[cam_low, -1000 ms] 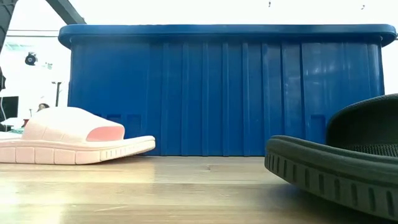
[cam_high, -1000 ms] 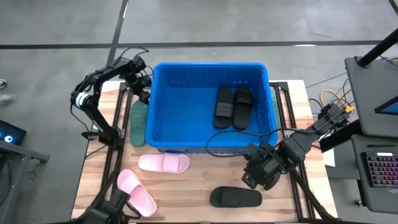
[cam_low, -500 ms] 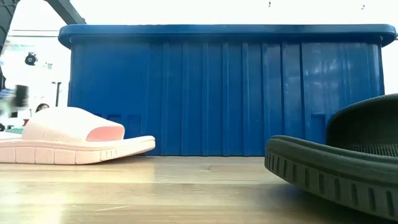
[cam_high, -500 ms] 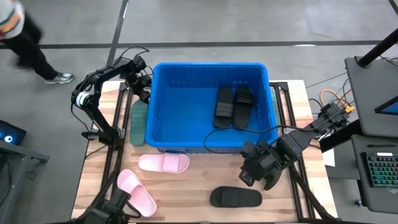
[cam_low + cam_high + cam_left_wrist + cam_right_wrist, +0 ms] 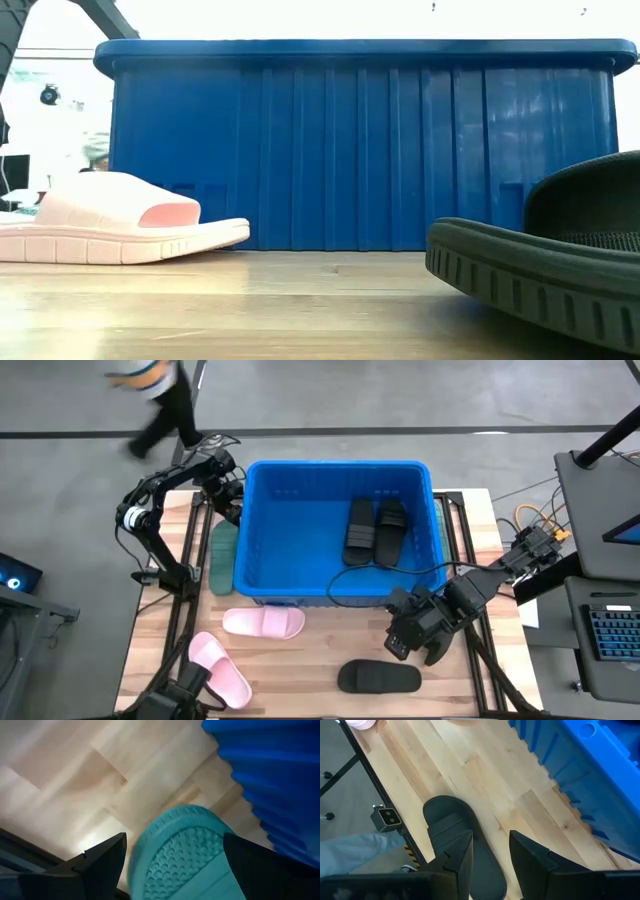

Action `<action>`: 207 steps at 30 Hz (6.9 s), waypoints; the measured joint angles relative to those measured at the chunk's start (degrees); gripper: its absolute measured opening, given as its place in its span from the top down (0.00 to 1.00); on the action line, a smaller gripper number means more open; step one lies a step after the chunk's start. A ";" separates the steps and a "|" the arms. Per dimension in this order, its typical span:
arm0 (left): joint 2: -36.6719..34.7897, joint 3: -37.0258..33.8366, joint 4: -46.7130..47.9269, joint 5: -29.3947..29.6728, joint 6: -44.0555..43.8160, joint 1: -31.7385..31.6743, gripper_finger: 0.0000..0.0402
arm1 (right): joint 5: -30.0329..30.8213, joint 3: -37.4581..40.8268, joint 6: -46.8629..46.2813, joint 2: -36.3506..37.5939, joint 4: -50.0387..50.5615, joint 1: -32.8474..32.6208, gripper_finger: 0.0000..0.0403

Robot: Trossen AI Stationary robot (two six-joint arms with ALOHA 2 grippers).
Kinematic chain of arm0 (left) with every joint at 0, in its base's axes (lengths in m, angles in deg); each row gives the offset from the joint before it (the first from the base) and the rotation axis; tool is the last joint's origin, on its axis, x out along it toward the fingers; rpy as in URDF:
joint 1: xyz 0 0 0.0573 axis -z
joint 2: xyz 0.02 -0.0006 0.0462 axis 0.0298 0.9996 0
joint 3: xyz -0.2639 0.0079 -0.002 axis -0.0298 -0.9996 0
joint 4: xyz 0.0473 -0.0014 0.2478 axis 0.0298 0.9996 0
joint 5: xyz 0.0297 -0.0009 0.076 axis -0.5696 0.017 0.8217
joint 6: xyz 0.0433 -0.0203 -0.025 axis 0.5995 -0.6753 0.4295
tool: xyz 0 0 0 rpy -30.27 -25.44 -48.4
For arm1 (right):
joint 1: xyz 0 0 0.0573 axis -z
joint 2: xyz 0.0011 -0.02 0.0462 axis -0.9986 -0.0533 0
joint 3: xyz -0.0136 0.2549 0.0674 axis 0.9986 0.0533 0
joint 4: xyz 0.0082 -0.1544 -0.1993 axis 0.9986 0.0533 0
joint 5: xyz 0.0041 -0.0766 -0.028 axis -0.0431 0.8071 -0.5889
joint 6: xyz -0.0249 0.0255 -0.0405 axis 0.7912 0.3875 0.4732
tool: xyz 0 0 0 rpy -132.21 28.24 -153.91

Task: Pick and place slides into bin
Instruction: Put the green left slipper into the blue bin

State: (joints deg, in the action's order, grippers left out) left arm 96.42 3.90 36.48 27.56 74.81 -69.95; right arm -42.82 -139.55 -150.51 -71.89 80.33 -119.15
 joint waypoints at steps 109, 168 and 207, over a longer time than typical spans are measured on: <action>-23.56 -25.88 -6.60 8.80 -32.75 6.55 0.33 | -2.57 0.28 22.84 0.00 -4.50 8.98 0.71; -42.54 -7.52 -6.96 24.12 -40.06 4.87 0.90 | -0.15 0.31 24.39 0.00 -4.73 9.97 0.71; -33.93 18.39 -57.11 9.55 -13.07 34.51 0.92 | 6.51 0.33 17.70 15.13 -4.33 9.73 0.71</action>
State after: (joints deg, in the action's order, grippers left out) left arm 62.49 22.29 -20.62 37.11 61.74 -35.45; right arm -36.31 -139.22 -132.80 -56.77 76.01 -109.42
